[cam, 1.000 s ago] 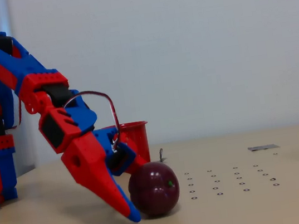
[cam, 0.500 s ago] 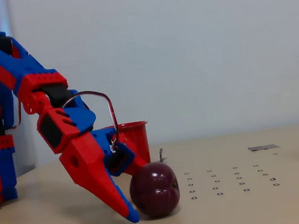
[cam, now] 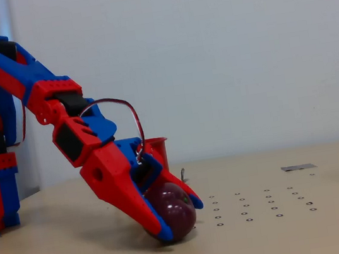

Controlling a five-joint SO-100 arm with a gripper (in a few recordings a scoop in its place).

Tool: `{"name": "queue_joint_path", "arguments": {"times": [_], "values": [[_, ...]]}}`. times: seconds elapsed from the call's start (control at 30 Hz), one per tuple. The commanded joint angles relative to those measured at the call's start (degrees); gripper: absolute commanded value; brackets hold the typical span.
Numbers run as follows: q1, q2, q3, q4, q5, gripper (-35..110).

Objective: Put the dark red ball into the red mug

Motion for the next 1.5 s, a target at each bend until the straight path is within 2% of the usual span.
{"name": "queue_joint_path", "arguments": {"times": [0.0, 0.57, 1.13, 1.47], "values": [[-0.88, 2.46, -4.57, -1.85, -0.97, 40], [-0.53, 2.46, -3.87, -1.85, -3.43, 36], [-0.09, 2.55, -3.34, -1.76, -5.8, 25], [-0.79, 3.6, -2.9, -1.67, -3.43, 22]]}}
